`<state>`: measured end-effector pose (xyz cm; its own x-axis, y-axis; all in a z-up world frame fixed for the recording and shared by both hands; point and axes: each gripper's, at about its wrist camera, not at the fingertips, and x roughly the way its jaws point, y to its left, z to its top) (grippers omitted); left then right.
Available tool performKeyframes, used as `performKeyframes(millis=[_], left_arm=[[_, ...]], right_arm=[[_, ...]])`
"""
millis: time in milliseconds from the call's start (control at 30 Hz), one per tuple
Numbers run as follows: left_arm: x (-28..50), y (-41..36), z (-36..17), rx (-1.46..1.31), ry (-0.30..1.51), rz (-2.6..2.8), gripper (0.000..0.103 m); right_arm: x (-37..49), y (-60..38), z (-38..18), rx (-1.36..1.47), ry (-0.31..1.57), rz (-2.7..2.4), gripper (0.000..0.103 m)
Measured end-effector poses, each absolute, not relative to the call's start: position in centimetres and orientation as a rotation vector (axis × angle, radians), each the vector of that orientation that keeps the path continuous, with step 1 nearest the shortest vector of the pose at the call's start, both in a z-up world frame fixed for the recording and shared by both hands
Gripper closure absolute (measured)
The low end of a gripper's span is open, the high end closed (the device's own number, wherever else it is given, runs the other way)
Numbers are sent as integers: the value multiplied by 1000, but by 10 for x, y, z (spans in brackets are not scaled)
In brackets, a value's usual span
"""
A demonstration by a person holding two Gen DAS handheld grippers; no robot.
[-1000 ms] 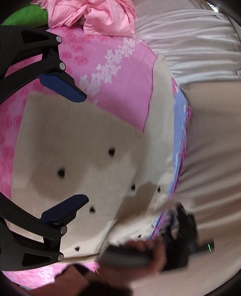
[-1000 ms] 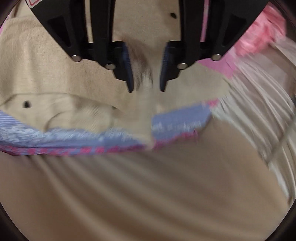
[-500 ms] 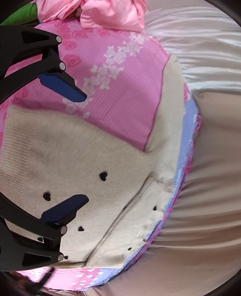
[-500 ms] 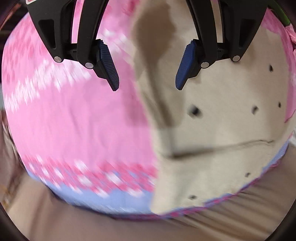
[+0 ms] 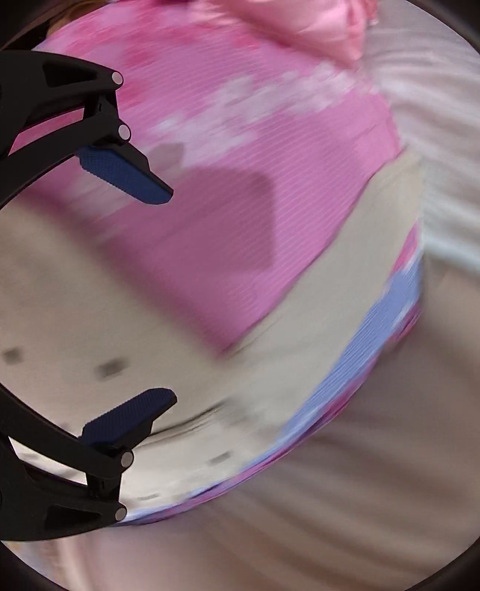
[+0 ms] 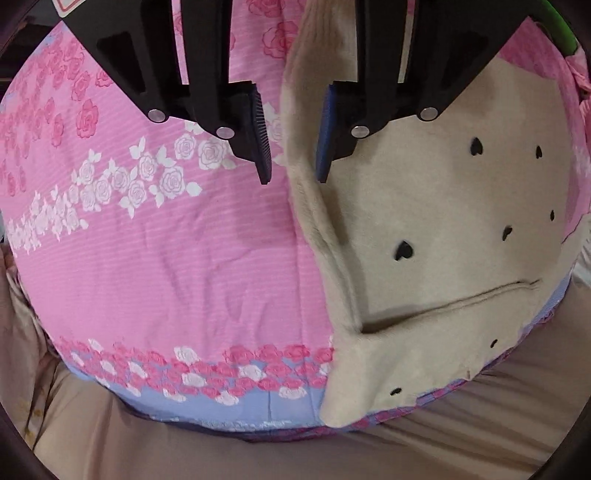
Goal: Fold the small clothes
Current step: 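Fold the held sleeve across the sweater body and open the right gripper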
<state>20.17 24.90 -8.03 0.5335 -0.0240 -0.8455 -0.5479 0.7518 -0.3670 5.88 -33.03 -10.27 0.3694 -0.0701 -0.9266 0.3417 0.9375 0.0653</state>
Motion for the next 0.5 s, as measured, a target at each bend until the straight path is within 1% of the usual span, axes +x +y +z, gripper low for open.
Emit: performKeyframes(millis=[33, 67, 200, 333, 400, 433, 467, 500], left_arm=[[215, 271, -81, -683, 949, 375, 5], [228, 294, -83, -689, 939, 432, 5], [287, 376, -94, -650, 896, 611, 5], [320, 435, -121, -652, 920, 743, 7], [332, 449, -136, -670, 956, 720, 19], [336, 451, -141, -669, 964, 693, 39], [342, 452, -149, -685, 973, 632, 49], [344, 451, -148, -661, 963, 641, 58]], right_arm=[[56, -322, -96, 262, 1155, -260, 60], [56, -312, -87, 255, 1144, -247, 55], [59, -276, -70, 211, 1150, -202, 51], [58, -243, -65, 147, 1186, -173, 50], [56, -232, -66, 120, 1203, -165, 48], [55, -227, -67, 110, 1210, -167, 46], [54, -223, -68, 103, 1218, -165, 46], [54, -220, -68, 96, 1224, -161, 46]])
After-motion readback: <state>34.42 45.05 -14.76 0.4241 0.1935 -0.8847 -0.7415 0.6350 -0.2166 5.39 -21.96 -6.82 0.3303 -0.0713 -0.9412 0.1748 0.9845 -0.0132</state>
